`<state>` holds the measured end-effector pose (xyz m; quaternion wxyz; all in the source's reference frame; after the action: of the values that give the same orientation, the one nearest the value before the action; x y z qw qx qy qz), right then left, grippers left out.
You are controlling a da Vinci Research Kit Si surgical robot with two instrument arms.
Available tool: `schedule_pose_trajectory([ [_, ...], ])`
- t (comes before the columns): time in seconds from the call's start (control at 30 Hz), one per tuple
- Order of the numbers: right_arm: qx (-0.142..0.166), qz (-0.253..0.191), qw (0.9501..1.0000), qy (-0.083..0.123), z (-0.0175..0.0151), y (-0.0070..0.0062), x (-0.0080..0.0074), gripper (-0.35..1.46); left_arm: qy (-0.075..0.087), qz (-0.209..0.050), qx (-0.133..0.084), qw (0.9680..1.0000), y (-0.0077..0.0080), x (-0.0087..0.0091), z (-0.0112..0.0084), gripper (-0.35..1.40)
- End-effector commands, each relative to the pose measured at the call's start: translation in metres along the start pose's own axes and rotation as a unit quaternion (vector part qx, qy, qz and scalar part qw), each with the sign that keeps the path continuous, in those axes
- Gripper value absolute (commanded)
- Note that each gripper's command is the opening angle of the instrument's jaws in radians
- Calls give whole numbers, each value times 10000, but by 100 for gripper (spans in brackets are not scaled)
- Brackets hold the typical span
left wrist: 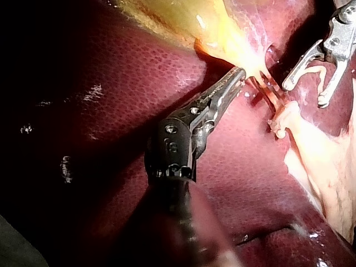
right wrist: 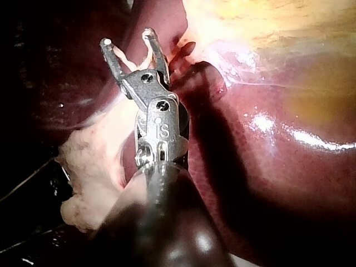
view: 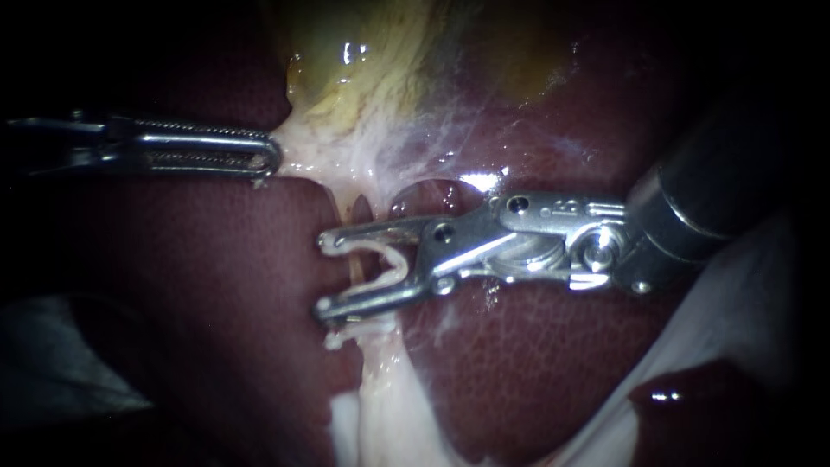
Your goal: Clipping third clip left tube
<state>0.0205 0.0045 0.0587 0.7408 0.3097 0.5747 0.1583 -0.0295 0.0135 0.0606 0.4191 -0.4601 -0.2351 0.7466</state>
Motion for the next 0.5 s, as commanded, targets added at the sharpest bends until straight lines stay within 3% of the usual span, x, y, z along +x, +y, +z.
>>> schedule_pose_trajectory([
  [0.03,8,-1,10000,-1,-2,0,-1,46,-1,0,0,10000,0,0,0,-35],
  [0.27,5,-10,10000,-15,-17,17,-21,46,-2,0,-2,10000,0,0,-1,-35],
  [0.5,-26,-40,10000,-72,-17,39,-52,47,-3,1,-4,10000,0,0,-2,-35],
])
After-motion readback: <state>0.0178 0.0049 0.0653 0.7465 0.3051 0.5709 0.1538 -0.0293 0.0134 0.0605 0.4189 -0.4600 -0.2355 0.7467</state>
